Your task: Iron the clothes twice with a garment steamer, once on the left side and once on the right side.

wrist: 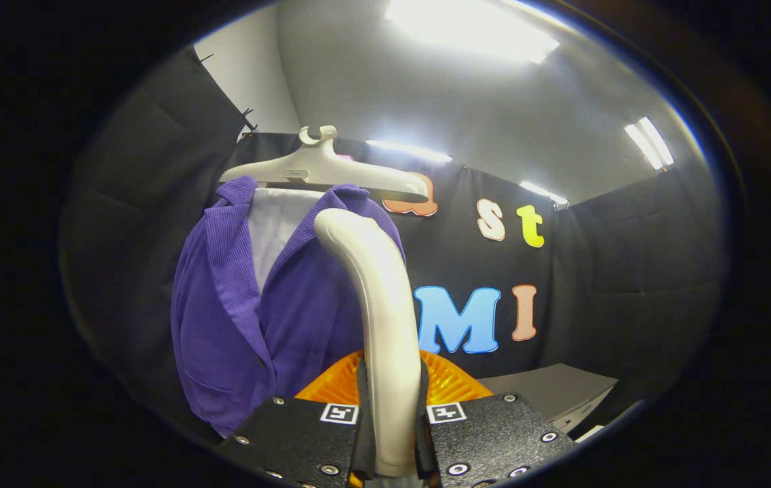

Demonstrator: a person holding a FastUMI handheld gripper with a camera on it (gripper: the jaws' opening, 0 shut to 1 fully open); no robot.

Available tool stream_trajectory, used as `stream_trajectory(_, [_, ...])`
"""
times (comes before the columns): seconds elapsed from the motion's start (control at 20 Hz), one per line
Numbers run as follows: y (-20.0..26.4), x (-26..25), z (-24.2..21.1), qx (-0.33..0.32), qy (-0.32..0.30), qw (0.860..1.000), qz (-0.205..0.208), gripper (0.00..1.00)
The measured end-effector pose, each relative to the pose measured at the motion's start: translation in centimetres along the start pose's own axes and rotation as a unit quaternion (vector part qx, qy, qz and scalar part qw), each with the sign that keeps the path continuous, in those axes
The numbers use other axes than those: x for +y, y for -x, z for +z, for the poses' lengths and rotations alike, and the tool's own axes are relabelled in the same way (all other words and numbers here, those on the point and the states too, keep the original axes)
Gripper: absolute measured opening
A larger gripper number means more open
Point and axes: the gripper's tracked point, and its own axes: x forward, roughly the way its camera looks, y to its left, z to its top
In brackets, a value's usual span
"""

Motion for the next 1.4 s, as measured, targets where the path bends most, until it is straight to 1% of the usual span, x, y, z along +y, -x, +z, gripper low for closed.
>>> stream_trajectory(0.2, [0.7, 0.1, -1.9, 0.016, 0.013, 1.0, 0.006, 0.22])
stream_trajectory(0.4, [1.7, 0.3, -4.9, 0.036, 0.022, 0.999, 0.016, 0.22])
stream_trajectory(0.6, [3.7, 1.1, -8.4, 0.056, 0.047, 0.997, 0.031, 0.22])
stream_trajectory(0.9, [6.2, 2.5, -13.5, 0.088, 0.083, 0.991, 0.052, 0.23])
stream_trajectory(1.1, [8.1, 3.0, -17.1, 0.116, 0.093, 0.987, 0.062, 0.23])
stream_trajectory(1.4, [10.8, 3.6, -20.1, 0.126, 0.117, 0.982, 0.077, 0.23])
